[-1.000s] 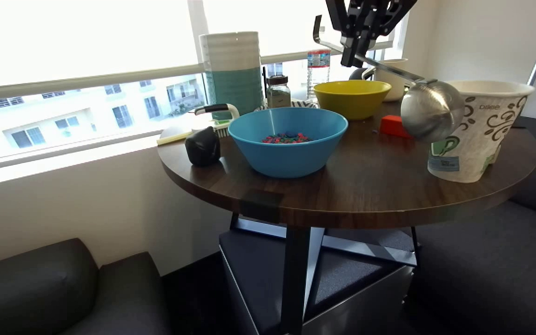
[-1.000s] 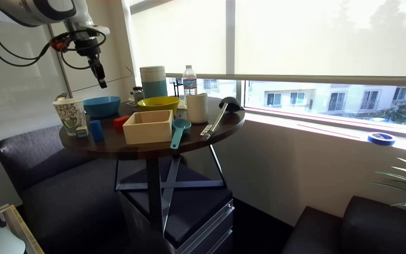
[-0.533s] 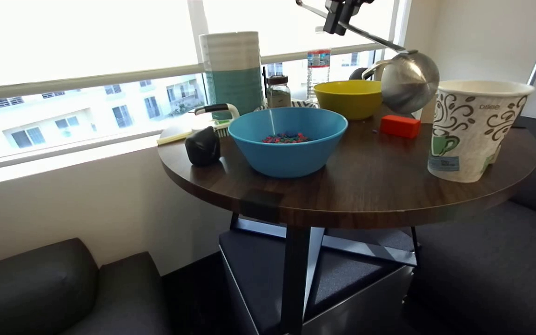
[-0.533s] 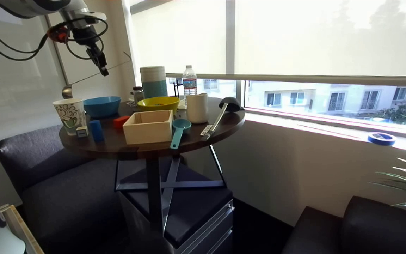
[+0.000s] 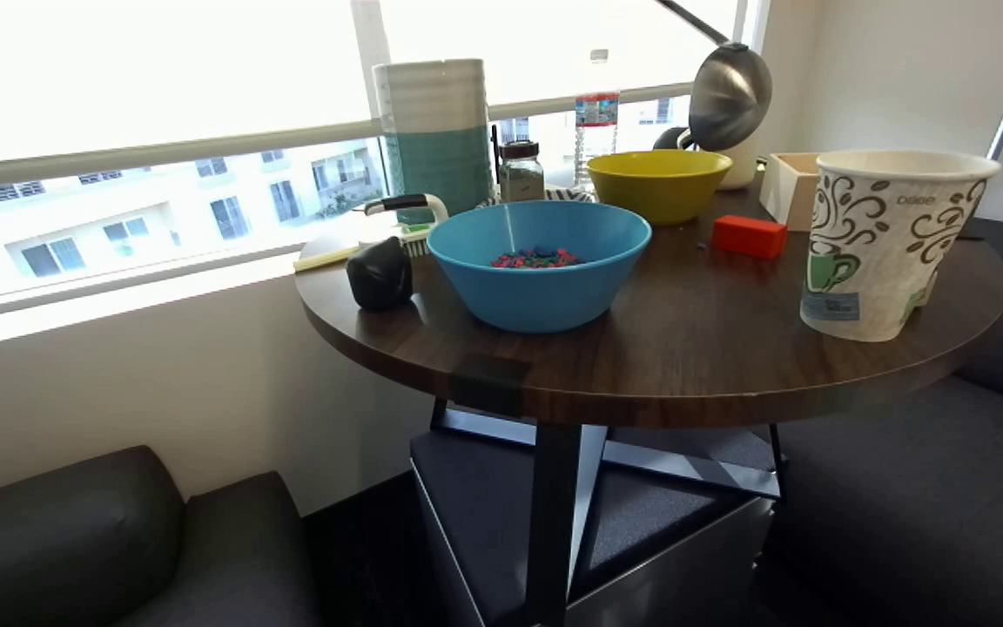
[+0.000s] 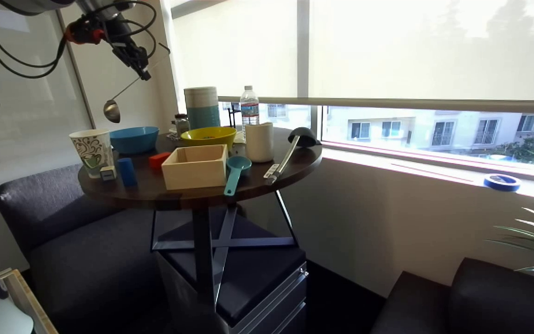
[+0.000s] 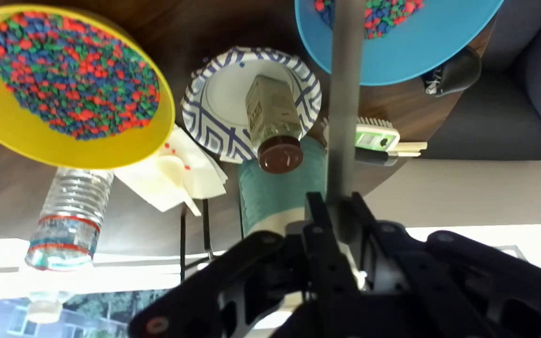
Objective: Use the metal spoon to scoop up cereal from the yellow bowl and put it into the blue bowl
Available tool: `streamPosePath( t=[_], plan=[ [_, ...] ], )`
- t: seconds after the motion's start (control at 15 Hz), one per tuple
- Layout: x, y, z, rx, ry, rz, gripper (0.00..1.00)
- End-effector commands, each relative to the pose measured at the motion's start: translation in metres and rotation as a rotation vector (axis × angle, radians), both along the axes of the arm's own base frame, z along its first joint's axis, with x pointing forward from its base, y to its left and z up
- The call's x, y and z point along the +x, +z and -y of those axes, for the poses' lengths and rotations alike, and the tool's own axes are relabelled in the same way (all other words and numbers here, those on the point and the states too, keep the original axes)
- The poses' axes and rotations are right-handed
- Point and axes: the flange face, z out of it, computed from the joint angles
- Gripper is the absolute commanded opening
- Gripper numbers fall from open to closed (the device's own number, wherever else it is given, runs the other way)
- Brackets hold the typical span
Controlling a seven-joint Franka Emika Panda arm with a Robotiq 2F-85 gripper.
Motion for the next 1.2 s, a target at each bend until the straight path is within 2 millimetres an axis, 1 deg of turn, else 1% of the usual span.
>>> streamPosePath(
  t=[0.0, 0.13, 0.2, 0.33, 0.6, 0.67, 0.93, 1.13],
  plan=[
    [-0.011, 0.025, 0.015, 0.0, 0.11, 0.16, 0.04],
    [-0.013, 0.033, 0.026, 0.017, 0.13, 0.222, 0.04],
    [-0.002, 0.029, 0.017, -0.003, 0.099, 0.163, 0.15],
    [-0.004, 0.033, 0.026, 0.002, 0.11, 0.196, 0.15],
    [-0.006, 0.033, 0.026, 0.001, 0.117, 0.199, 0.15],
    [-0.006, 0.033, 0.025, 0.001, 0.118, 0.199, 0.04],
    [0.001, 0.037, 0.061, 0.009, 0.149, 0.271, 0.04],
    [0.014, 0.04, 0.09, 0.02, 0.138, 0.345, 0.04]
  ],
)
